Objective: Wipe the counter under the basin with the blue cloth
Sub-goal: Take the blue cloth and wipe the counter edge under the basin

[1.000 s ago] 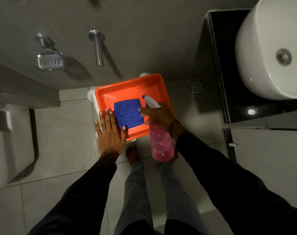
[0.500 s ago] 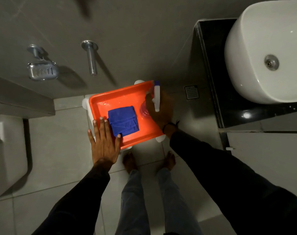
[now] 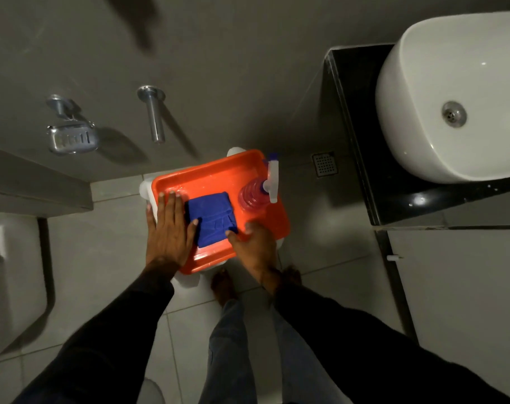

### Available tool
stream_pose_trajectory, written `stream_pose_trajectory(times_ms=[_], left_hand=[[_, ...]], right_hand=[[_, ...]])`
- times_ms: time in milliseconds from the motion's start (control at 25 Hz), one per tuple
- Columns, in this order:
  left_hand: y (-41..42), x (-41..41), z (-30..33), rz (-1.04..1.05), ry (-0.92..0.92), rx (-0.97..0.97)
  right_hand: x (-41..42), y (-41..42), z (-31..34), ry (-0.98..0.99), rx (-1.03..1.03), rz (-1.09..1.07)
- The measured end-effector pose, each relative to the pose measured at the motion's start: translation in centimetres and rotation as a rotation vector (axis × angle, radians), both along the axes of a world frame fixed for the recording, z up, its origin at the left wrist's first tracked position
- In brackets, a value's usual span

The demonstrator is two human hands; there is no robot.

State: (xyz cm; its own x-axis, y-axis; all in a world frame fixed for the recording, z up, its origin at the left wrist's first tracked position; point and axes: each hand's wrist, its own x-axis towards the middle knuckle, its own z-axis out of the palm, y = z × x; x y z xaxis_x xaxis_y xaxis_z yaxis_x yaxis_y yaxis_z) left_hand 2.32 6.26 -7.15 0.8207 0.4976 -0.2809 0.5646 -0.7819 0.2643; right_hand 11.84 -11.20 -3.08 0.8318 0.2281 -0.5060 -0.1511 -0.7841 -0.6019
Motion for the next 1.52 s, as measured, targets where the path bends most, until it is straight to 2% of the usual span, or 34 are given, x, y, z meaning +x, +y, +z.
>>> stream_pose_trajectory(times_ms=[160, 200, 320, 440, 560, 640, 800, 960, 1160, 1280, 1360, 1520], left_hand=[[2.5, 2.7, -0.2, -0.283, 0.068, 0.019], [2.8, 3.3, -0.4, -0.290, 0.073, 0.008], [3.0, 5.3, 0.0, -0.191, 0.076, -0.133], [3.0, 6.3, 1.4, -0.149, 0.105, -0.341], [3.0, 5.6, 5.1, 0.139, 0.058, -0.560], [2.1, 4.7, 8.2, 0.345, -0.008, -0.764], [-2.2, 3.4, 13.5, 0.548, -0.036, -1.149], [-9.0, 5.6, 16.5, 0.496, -0.024, -1.238], [-18.6, 11.5, 17.8, 0.402, -0.042, -1.213], [-23.5, 15.9, 18.0, 0.372, -0.131, -1.186], [-26.6, 19.3, 17.8, 0.378, -0.201, -1.112], [-29.9, 24.7, 16.1, 0.427, -0.218, -0.903]], right_hand=[[0.6, 4.9, -2.9, 0.130, -0.096, -0.048], [0.9, 5.5, -3.5, 0.150, -0.098, -0.081], [1.9, 6.5, -4.7, 0.281, -0.025, -0.178], [2.4, 6.6, -3.7, 0.496, 0.094, -0.298], [2.4, 4.7, 0.8, 0.705, 0.261, -0.327], [2.7, 2.1, 4.2, 0.797, 0.353, -0.245], [3.7, -4.1, 9.7, 0.763, 0.248, -0.120], [5.9, -10.4, 13.6, 0.617, 0.150, -0.119], [10.7, -19.2, 15.9, 0.450, 0.130, -0.222], [13.1, -23.8, 15.5, 0.376, 0.175, -0.383], [15.0, -26.5, 14.9, 0.331, 0.213, -0.498], [18.8, -29.0, 12.8, 0.202, 0.283, -0.650]])
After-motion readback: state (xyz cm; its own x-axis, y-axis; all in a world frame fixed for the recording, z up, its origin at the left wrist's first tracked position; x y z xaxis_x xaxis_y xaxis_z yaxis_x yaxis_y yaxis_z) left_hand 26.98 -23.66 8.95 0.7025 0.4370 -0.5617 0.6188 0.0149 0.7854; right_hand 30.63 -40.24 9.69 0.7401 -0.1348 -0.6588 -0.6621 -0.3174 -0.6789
